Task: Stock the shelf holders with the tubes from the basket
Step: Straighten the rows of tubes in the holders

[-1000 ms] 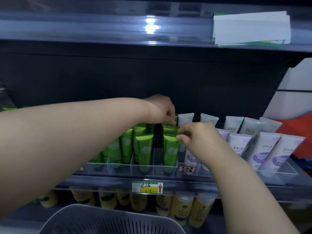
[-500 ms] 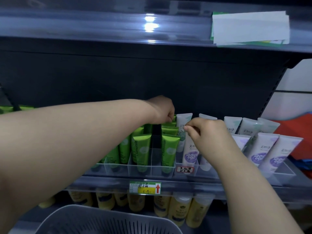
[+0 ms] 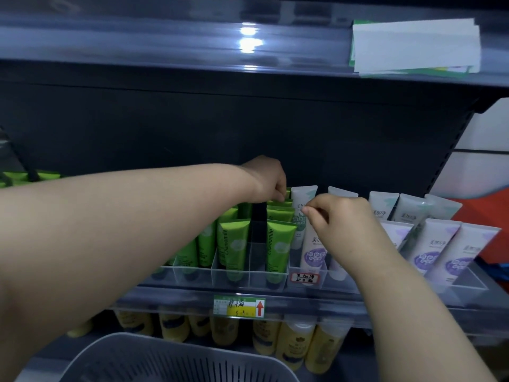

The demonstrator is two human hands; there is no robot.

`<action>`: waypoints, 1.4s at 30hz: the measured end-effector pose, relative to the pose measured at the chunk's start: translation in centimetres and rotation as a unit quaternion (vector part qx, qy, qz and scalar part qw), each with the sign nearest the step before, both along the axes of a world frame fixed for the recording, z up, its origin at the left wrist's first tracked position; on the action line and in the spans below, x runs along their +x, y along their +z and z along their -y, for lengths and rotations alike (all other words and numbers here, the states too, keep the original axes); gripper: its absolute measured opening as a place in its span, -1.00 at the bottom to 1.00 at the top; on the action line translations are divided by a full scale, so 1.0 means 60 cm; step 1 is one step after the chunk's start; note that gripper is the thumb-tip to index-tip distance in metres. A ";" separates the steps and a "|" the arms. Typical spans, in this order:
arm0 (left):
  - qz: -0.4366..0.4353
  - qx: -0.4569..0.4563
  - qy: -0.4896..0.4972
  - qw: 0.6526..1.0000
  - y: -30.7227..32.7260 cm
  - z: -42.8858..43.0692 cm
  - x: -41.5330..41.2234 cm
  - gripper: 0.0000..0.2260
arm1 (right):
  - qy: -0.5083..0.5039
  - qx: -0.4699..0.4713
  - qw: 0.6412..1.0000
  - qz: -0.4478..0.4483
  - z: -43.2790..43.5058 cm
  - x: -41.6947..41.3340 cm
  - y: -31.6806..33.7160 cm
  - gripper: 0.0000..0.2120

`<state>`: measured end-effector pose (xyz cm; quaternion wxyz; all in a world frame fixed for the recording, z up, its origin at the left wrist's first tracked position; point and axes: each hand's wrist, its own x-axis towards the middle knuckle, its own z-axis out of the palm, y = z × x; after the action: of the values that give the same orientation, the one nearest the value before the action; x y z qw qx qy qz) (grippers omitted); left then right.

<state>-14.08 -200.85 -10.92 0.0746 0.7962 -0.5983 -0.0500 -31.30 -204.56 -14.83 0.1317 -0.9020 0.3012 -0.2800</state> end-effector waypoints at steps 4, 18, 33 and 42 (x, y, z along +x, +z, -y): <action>-0.003 0.009 -0.003 1.000 -0.002 -0.001 0.001 -0.80 | 0.000 0.003 1.000 -0.004 -0.002 0.000 0.002 -0.80; 0.006 -0.045 0.024 0.999 0.040 -0.037 0.025 -0.80 | 0.002 -0.016 1.000 -0.002 -0.011 0.002 0.007 -0.80; 0.056 0.026 -0.024 0.998 0.020 -0.158 0.003 -0.79 | 0.056 -0.049 0.997 0.012 -0.053 0.028 0.025 -0.84; 0.058 0.001 -0.005 0.998 -0.009 -0.159 0.002 -0.84 | 0.055 -0.054 0.997 -0.017 -0.057 0.032 0.020 -0.83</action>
<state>-13.98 -191.33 -11.45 0.0392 0.7946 -0.6058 -0.0049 -29.38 -201.12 -13.61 0.0926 -0.9278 0.2373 -0.2724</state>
